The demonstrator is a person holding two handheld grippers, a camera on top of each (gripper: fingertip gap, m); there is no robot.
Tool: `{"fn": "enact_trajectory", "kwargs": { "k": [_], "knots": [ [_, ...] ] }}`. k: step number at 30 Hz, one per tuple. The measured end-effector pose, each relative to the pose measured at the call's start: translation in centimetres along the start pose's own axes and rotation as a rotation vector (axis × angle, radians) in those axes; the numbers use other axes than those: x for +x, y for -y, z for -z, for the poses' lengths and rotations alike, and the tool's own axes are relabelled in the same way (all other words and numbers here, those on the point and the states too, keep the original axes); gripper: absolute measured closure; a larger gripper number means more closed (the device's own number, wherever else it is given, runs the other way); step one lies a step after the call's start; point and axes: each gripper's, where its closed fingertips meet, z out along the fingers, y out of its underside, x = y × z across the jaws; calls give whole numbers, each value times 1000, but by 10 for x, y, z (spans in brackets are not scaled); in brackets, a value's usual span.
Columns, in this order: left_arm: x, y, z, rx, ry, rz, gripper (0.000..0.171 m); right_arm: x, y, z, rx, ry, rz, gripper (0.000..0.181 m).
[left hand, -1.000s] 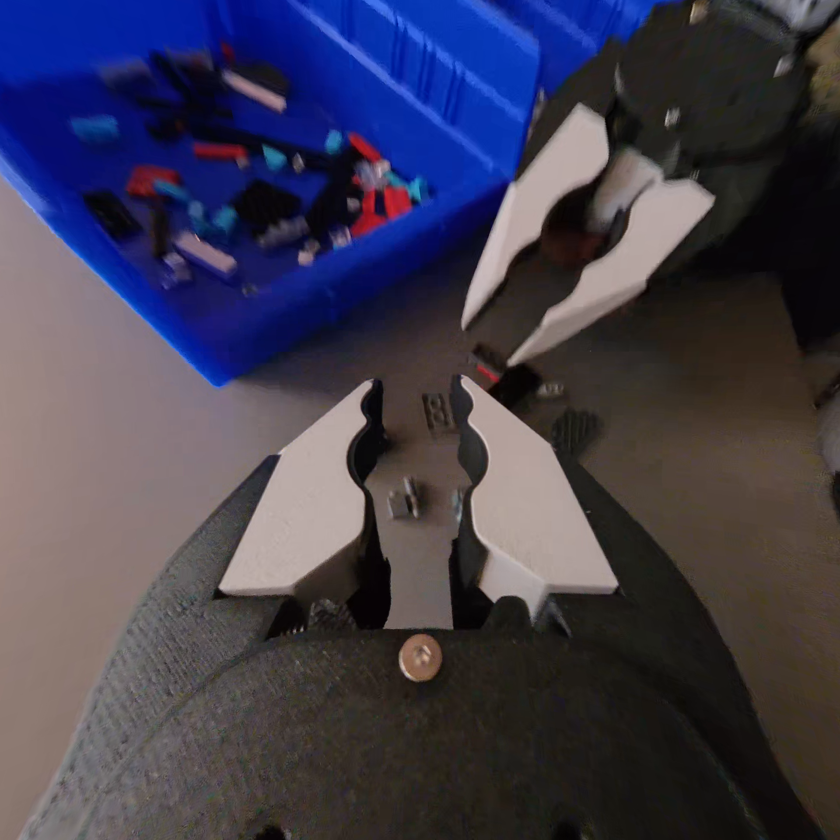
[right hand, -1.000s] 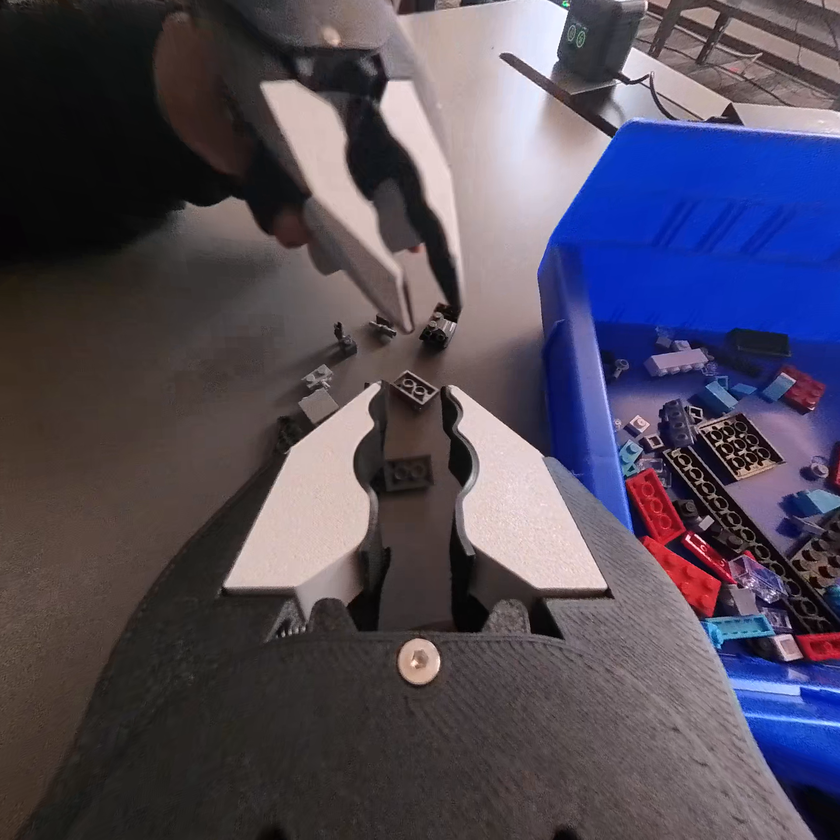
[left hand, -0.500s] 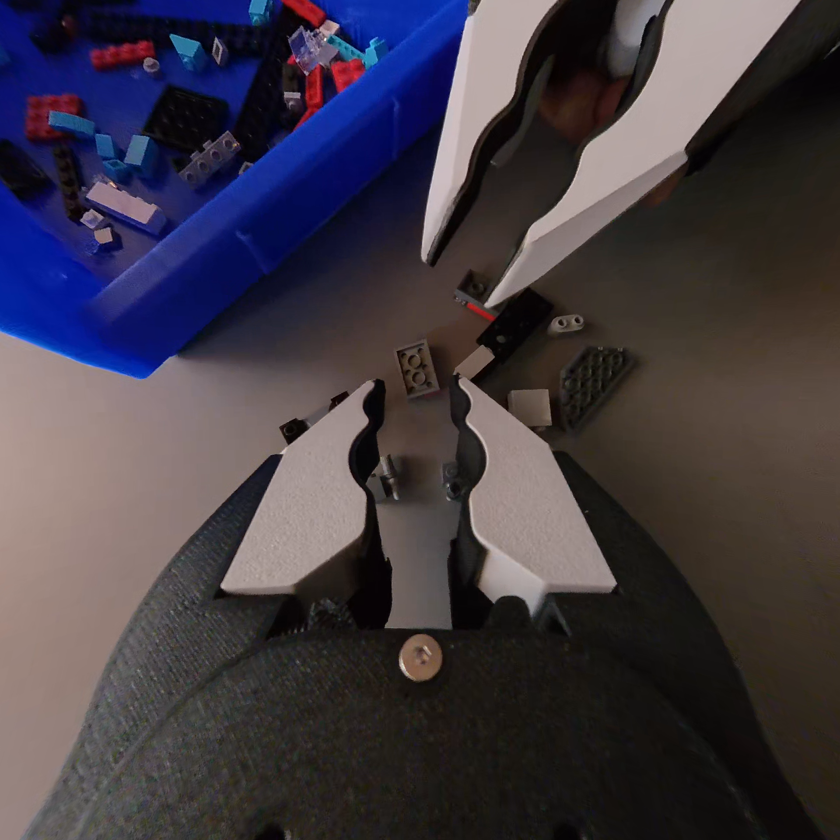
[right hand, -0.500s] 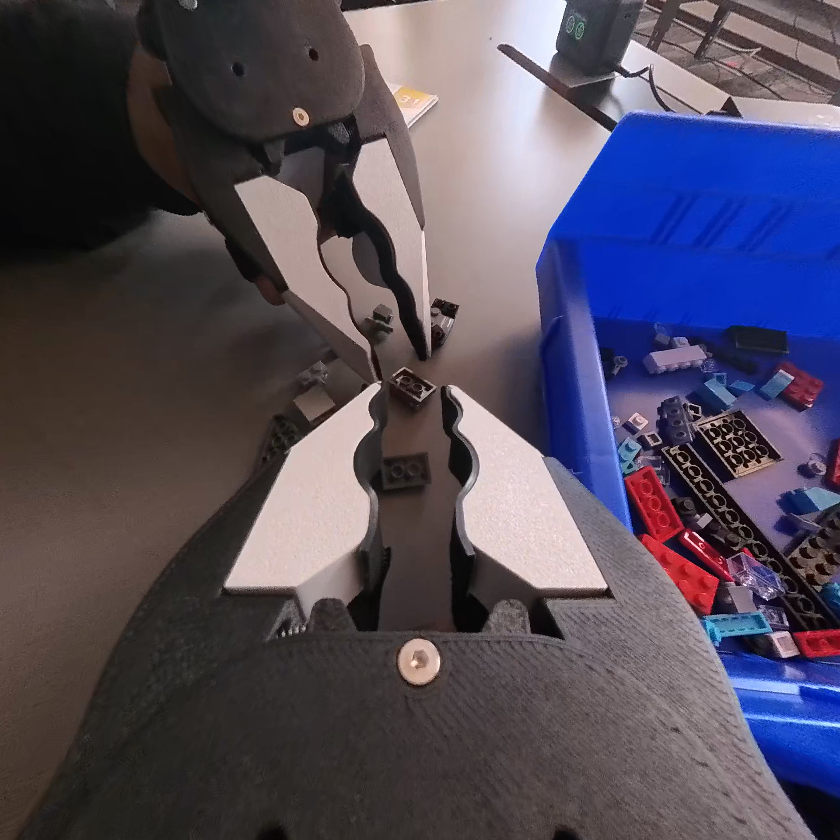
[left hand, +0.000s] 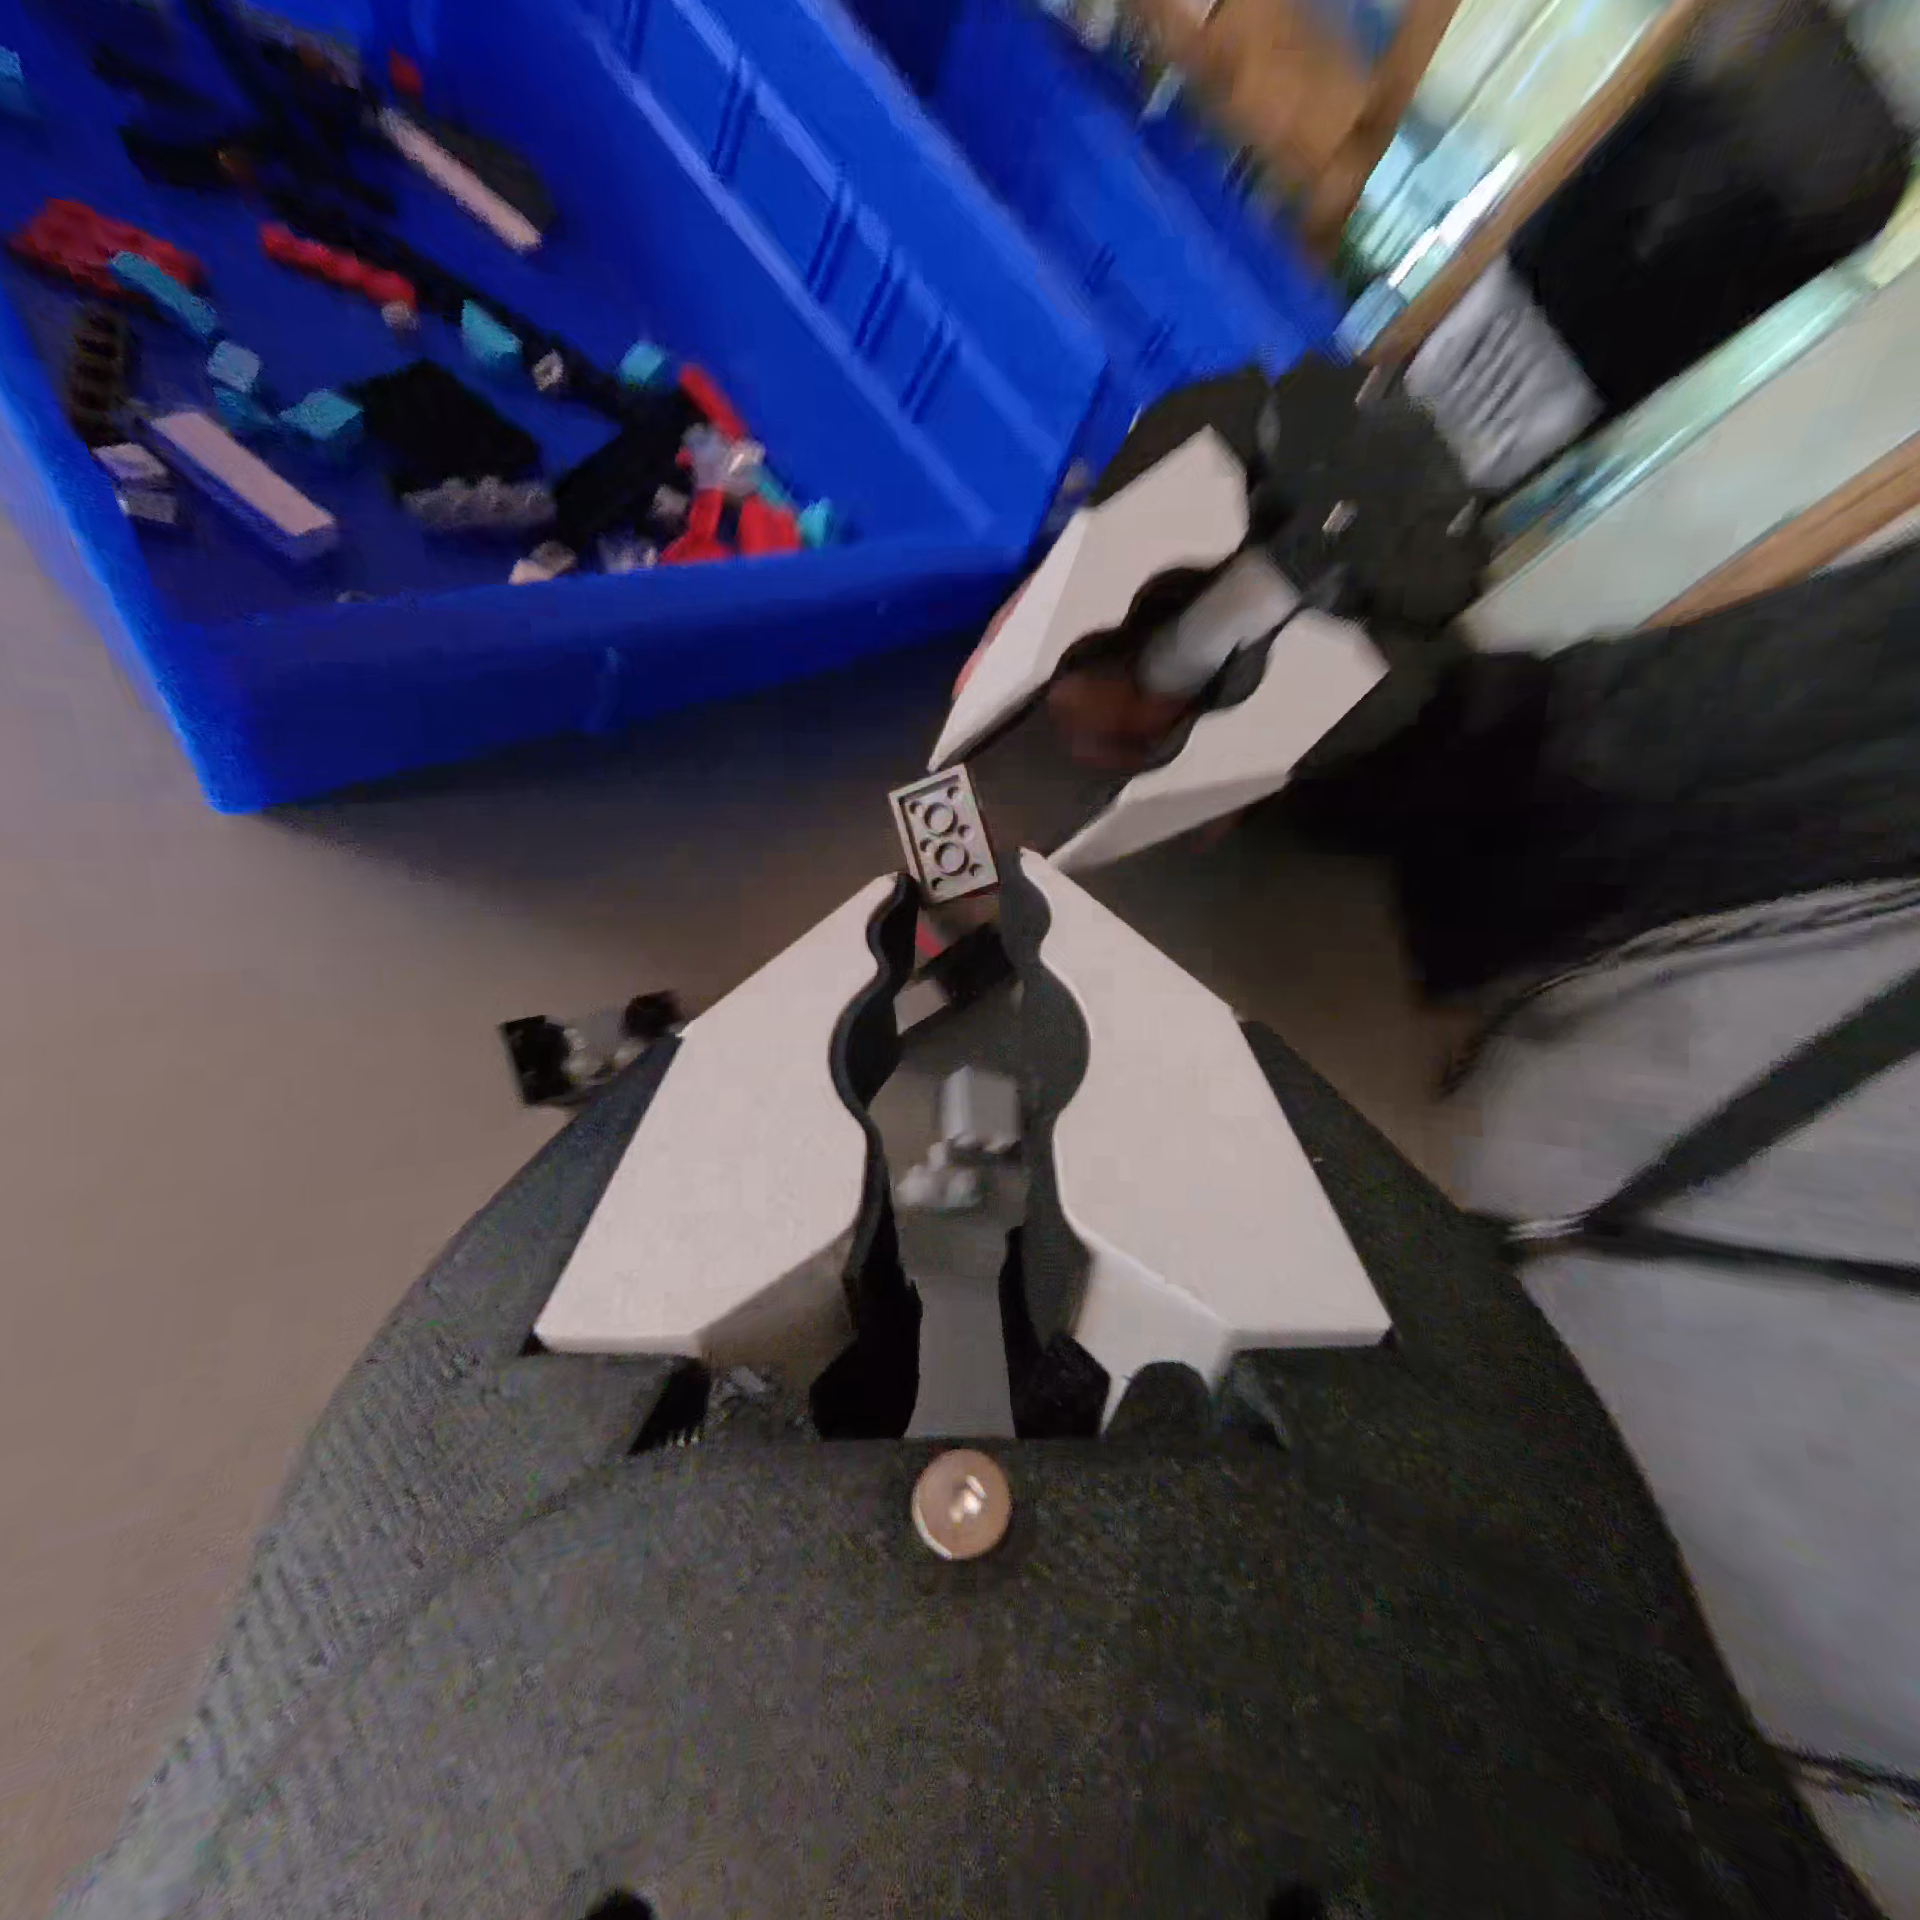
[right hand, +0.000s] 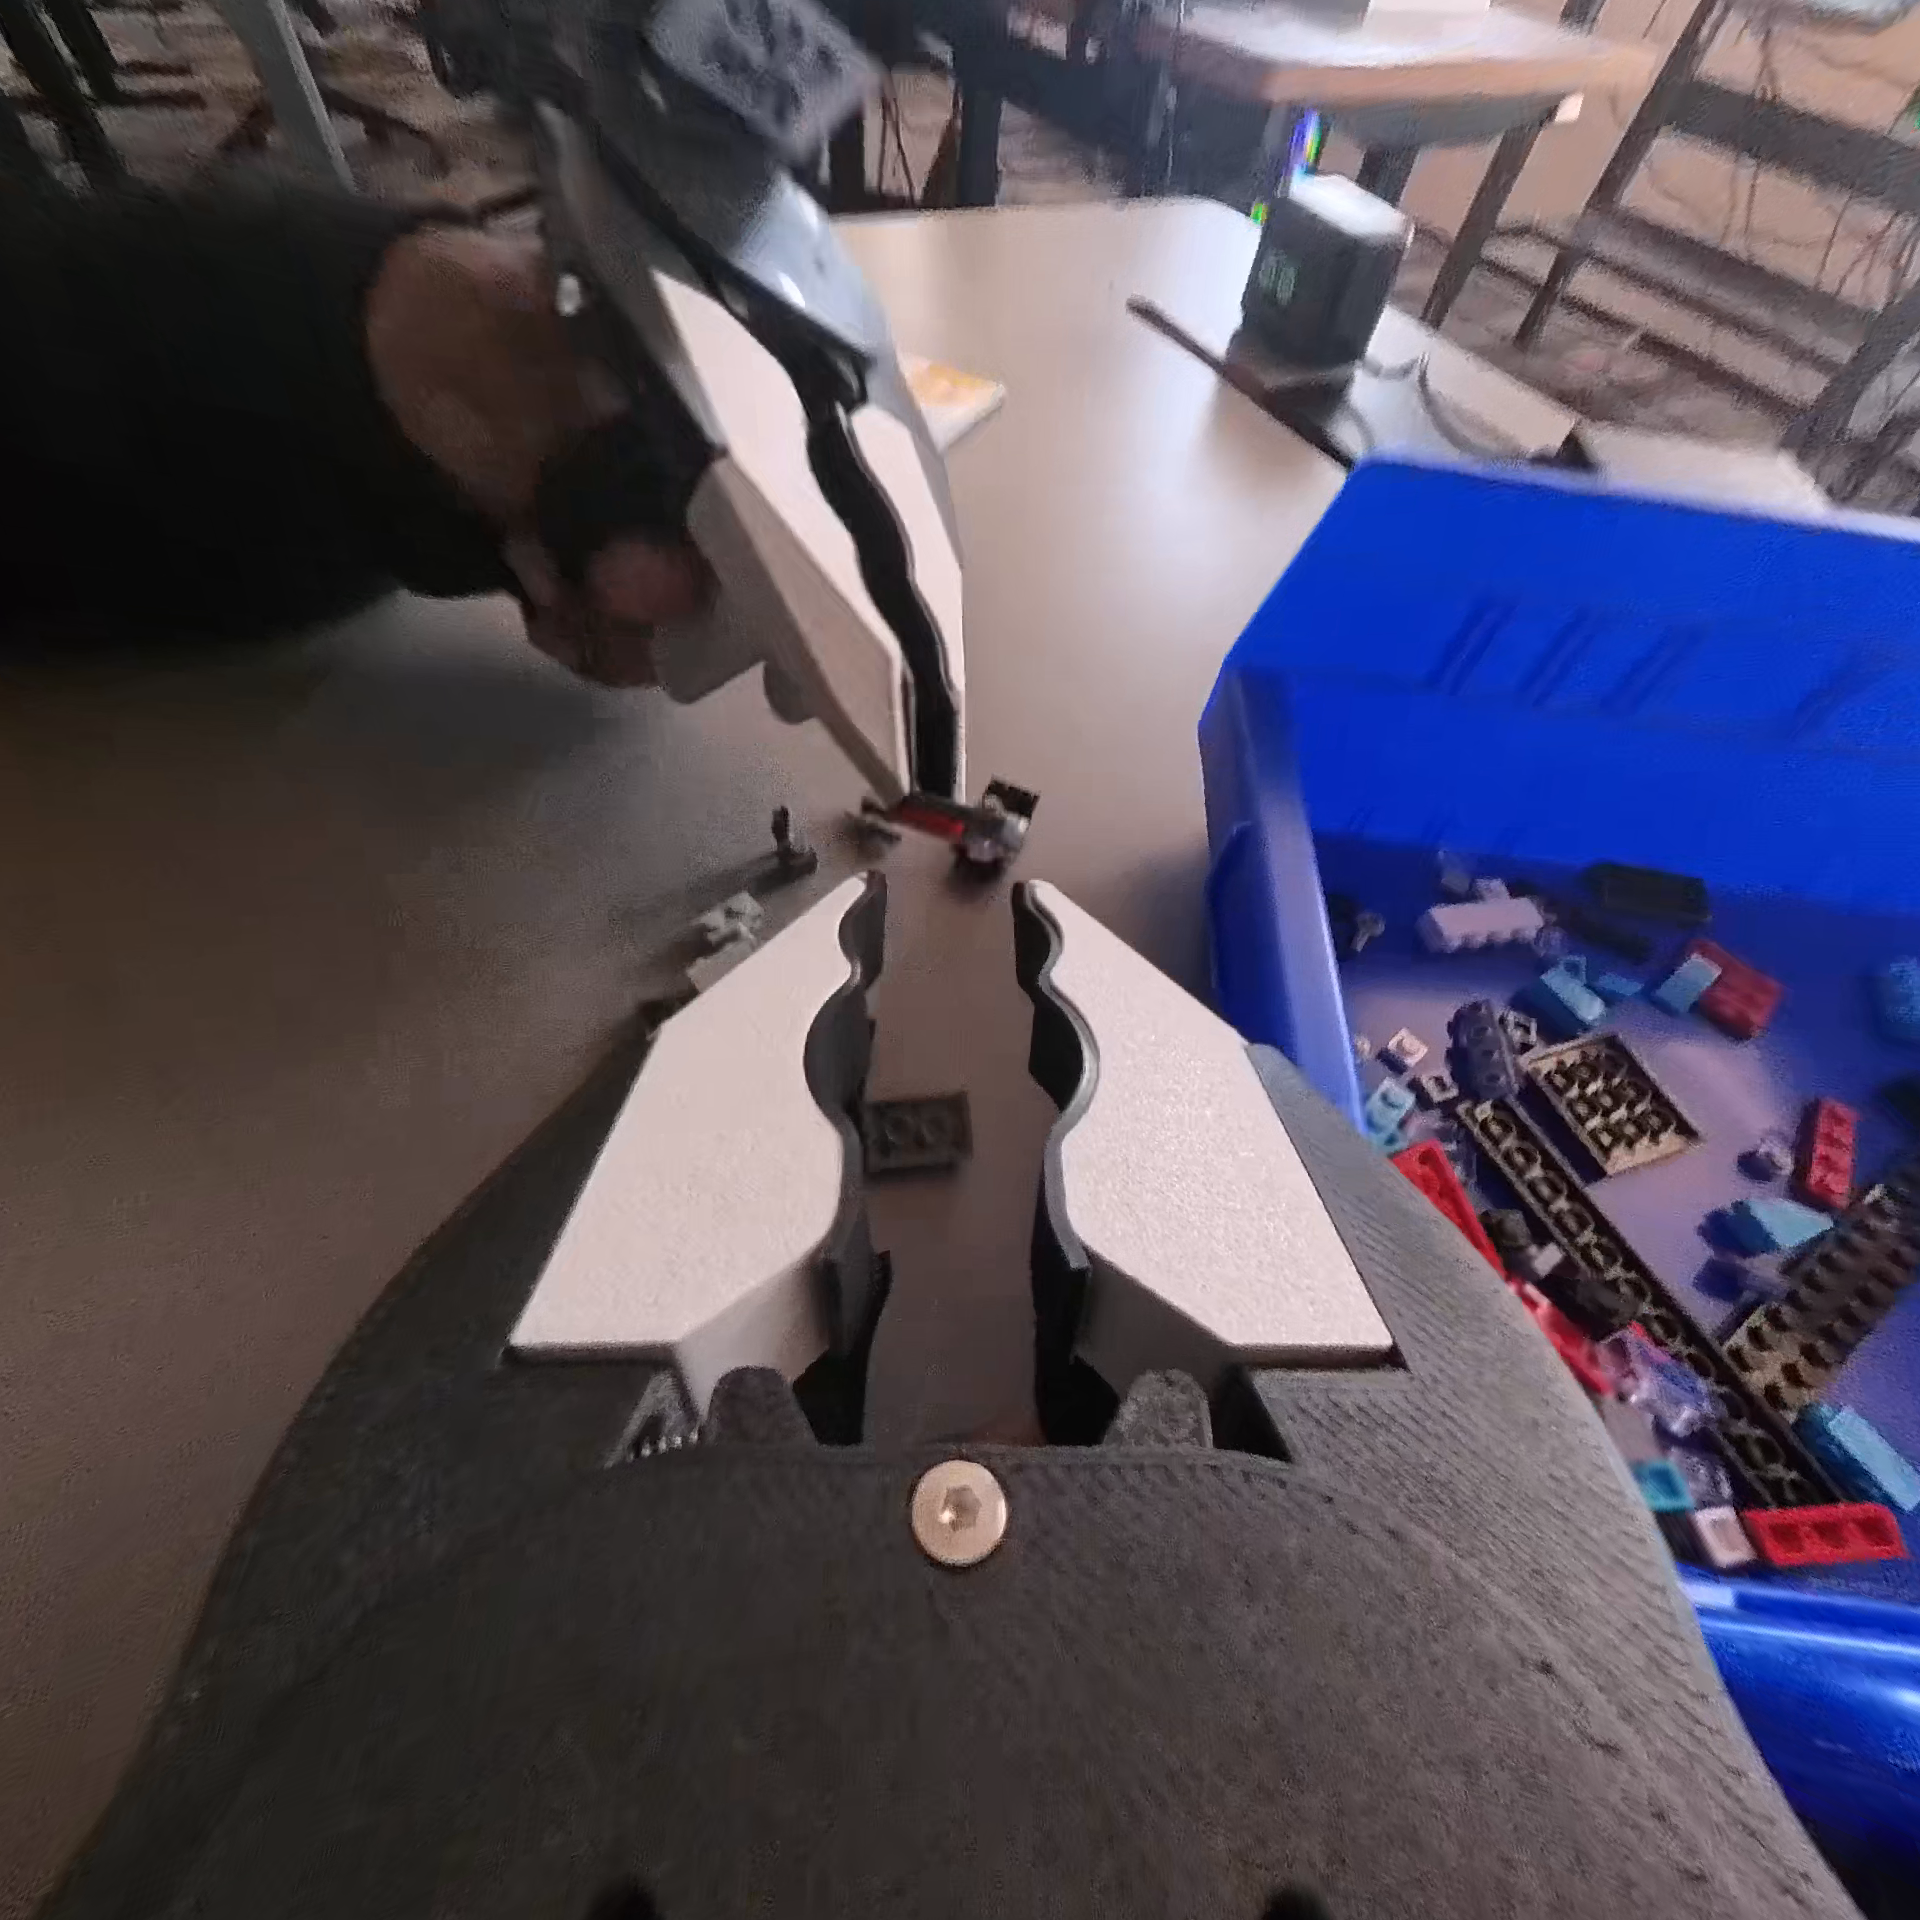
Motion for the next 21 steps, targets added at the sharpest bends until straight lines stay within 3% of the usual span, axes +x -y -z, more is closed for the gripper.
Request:
{"fn": "enact_trajectory", "kwargs": {
  "k": [4,9,21],
  "knots": [
    [14,21,15,195,-191,215,154,2,26,8,157,-58,65,152],
    [21,31,20,329,-303,384,154,2,44,14,280,-140,107,150],
    [29,33,15,364,-375,466,154,-1,50,11,312,-211,169,145]
  ]
}}
